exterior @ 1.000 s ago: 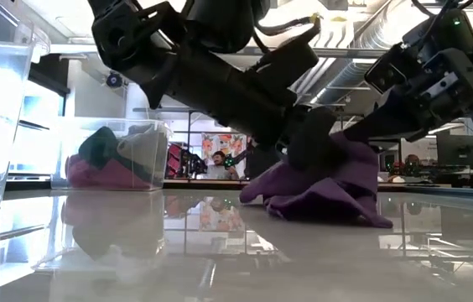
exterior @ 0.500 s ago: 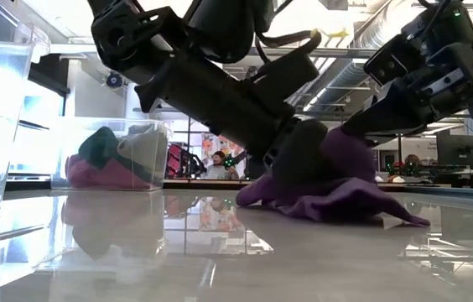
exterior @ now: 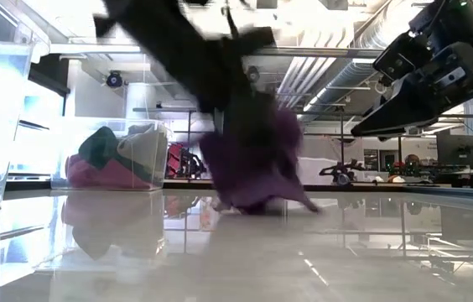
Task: Sort towels by color in basket
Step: Put the purple towel into the top transparent bin
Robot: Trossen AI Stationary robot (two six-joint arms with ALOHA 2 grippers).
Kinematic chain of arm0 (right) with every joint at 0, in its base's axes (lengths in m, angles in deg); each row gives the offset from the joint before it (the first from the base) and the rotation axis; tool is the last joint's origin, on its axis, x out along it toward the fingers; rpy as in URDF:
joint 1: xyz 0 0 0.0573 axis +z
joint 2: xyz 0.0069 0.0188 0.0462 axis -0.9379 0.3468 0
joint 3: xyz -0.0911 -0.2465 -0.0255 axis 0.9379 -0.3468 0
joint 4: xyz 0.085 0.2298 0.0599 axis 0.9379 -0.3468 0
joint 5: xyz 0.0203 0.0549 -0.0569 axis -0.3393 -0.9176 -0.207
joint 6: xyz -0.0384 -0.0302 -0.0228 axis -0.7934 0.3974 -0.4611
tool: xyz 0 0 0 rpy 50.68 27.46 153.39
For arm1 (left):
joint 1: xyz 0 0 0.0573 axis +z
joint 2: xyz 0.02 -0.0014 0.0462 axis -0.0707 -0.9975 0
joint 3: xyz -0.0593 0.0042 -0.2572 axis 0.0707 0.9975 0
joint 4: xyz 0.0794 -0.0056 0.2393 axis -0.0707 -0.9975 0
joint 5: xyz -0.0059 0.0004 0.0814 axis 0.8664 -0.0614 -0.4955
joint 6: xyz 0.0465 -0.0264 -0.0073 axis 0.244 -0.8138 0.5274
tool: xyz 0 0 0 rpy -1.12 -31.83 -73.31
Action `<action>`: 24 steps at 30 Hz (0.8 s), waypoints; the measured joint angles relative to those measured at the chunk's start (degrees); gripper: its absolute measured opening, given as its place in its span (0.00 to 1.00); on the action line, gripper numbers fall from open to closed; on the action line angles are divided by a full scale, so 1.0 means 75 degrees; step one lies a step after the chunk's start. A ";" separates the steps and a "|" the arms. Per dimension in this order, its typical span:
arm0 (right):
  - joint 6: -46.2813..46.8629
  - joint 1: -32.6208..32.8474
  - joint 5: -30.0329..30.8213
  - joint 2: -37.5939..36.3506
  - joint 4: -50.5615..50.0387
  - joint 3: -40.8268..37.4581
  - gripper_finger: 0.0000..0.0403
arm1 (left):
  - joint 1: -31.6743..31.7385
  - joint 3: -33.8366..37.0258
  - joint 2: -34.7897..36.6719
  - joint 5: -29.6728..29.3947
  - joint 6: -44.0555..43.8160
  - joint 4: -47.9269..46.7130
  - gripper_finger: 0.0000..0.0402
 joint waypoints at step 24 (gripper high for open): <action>-0.0136 0.0647 0.0894 -0.0775 -0.0881 -0.0026 0.22 | 0.5446 -0.0532 0.4881 -0.4187 0.3738 -0.1593 0.05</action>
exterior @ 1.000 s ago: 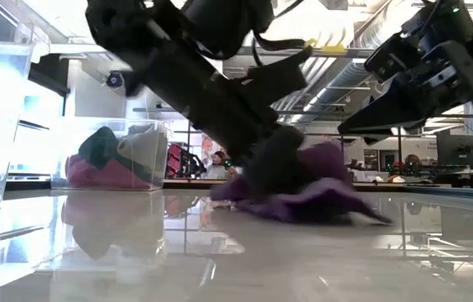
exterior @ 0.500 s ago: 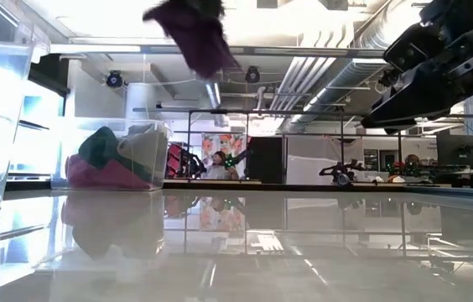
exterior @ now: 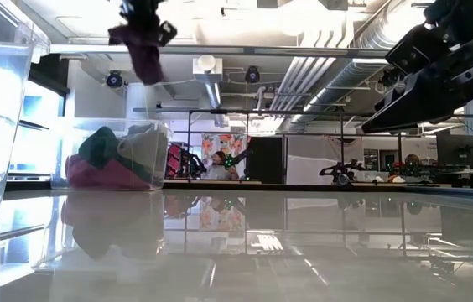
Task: Sort towels by color in basket
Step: Put the purple towel into the top transparent bin
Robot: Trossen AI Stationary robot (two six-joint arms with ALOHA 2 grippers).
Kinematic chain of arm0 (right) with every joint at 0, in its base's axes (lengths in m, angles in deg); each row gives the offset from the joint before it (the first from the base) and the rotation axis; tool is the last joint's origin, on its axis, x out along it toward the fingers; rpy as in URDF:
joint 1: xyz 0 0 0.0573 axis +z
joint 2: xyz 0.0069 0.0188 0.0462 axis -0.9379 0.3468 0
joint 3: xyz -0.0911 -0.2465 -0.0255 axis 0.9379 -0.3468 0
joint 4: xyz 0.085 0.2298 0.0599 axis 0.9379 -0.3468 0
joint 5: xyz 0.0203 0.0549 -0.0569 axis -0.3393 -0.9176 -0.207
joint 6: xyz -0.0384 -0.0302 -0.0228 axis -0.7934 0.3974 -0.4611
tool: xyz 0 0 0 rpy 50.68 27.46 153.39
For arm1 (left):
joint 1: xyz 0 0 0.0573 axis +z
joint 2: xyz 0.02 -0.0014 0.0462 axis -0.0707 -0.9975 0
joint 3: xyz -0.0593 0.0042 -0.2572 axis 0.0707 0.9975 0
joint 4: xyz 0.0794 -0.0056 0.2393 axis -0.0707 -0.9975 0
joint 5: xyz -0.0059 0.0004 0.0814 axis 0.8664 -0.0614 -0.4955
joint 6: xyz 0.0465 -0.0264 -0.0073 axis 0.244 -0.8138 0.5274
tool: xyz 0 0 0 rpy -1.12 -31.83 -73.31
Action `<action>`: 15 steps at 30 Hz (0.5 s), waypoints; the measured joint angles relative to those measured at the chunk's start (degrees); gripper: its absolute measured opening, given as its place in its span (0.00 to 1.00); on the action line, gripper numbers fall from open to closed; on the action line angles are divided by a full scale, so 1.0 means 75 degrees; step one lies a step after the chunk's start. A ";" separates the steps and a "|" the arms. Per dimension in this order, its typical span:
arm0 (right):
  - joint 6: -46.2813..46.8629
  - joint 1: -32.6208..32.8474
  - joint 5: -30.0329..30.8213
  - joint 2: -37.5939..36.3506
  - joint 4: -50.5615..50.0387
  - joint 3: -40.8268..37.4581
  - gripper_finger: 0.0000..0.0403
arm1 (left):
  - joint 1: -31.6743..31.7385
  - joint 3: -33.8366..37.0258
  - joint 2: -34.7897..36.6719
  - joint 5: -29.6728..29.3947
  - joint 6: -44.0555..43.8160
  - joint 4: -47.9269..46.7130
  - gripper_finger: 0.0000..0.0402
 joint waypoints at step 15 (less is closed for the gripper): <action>0.0337 -0.0003 0.0010 0.0000 -0.0231 -0.0003 0.22 | 0.3299 0.0000 -0.1105 0.5942 -0.6090 -0.5737 0.05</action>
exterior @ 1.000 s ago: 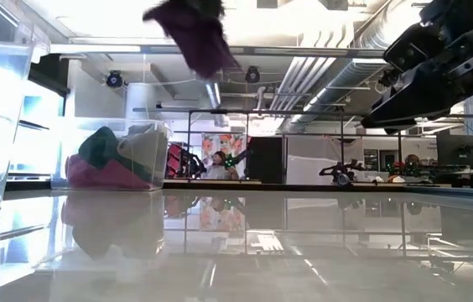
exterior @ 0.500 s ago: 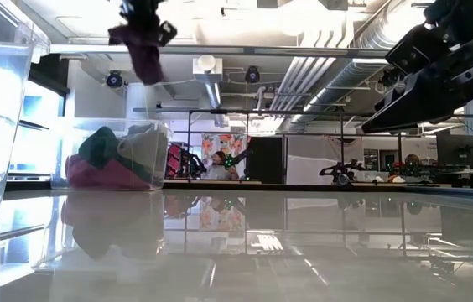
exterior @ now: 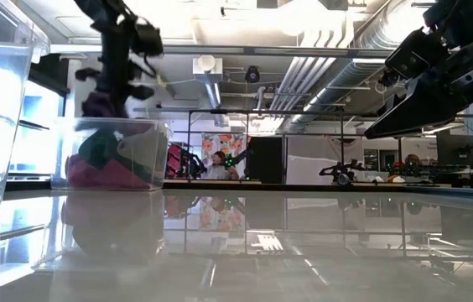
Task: Sort towels by color in basket
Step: Put the purple towel into the top transparent bin
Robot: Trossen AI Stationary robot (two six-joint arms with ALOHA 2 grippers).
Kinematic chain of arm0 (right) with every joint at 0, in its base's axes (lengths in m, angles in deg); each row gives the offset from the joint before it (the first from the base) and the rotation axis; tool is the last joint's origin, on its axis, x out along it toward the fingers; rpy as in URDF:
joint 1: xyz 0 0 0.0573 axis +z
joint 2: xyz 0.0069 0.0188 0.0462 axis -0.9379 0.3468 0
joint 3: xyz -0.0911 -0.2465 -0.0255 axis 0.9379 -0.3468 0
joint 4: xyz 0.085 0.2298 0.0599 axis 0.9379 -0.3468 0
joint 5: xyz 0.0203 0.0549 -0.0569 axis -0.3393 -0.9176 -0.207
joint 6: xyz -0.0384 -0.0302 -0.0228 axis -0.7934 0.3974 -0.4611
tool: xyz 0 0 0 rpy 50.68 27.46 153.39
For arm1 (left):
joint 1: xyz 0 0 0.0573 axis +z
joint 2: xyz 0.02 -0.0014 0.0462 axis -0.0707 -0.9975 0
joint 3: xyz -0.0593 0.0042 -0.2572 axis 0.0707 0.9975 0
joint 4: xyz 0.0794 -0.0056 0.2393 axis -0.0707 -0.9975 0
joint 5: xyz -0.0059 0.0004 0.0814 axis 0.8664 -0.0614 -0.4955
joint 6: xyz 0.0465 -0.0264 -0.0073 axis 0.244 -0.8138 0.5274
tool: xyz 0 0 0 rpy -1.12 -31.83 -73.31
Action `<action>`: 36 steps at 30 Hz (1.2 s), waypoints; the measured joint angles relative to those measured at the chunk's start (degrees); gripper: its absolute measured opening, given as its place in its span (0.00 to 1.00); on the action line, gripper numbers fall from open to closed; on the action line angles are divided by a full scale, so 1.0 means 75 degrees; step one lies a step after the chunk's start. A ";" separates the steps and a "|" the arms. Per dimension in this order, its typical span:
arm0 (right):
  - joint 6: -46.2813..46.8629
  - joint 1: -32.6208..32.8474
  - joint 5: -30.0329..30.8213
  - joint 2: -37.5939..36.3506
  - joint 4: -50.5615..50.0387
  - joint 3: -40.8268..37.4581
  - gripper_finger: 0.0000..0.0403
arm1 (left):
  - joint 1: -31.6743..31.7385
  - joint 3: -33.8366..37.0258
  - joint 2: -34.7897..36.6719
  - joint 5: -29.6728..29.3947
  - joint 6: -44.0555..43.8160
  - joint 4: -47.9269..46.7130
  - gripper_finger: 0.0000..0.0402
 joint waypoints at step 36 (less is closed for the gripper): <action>0.0003 0.0000 0.0732 0.0000 -0.0002 0.0000 0.22 | 0.0640 -0.1795 -0.1736 0.2420 -0.1006 -0.2824 0.29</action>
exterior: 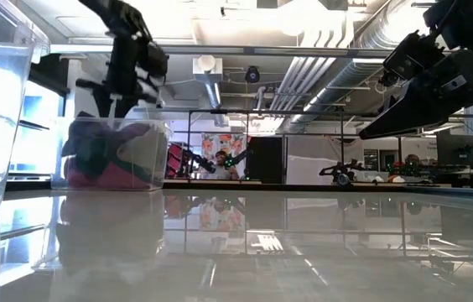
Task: Sort towels by color in basket
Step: Put the purple towel into the top transparent bin
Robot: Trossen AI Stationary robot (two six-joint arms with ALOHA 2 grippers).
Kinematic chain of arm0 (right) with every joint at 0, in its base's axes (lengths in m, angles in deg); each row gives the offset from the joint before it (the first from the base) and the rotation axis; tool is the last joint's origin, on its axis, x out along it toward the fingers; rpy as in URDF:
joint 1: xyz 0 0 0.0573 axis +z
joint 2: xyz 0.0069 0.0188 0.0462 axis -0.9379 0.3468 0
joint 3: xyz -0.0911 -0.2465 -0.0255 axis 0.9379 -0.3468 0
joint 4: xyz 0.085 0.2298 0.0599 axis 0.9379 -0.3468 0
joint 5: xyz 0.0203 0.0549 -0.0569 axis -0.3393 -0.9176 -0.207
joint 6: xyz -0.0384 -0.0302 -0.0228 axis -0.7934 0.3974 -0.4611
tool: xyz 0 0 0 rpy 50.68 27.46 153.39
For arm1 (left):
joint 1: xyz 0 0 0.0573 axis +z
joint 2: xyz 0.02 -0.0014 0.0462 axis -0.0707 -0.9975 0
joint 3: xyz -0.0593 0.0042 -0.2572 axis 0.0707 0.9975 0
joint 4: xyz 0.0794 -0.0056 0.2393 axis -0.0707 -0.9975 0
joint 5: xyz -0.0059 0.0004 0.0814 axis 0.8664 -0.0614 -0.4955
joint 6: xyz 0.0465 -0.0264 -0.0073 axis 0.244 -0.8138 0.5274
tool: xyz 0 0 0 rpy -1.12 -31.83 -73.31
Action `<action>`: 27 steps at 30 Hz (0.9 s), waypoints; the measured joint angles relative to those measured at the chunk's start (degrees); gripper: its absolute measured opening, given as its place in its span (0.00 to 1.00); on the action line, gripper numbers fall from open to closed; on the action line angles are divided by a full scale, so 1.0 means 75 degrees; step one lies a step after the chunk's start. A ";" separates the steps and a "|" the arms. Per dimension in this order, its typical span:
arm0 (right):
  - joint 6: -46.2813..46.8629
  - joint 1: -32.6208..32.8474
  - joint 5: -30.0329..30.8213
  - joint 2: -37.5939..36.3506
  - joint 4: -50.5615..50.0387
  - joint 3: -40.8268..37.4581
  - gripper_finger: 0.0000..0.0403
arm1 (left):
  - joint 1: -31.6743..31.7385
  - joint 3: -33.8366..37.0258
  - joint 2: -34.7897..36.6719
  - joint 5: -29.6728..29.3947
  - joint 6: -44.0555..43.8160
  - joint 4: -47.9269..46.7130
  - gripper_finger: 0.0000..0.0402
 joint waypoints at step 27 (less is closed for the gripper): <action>0.0026 -0.0003 0.0411 0.0003 -0.0003 0.0000 0.22 | -0.0914 0.1187 0.1998 -0.1203 0.1025 0.1307 0.04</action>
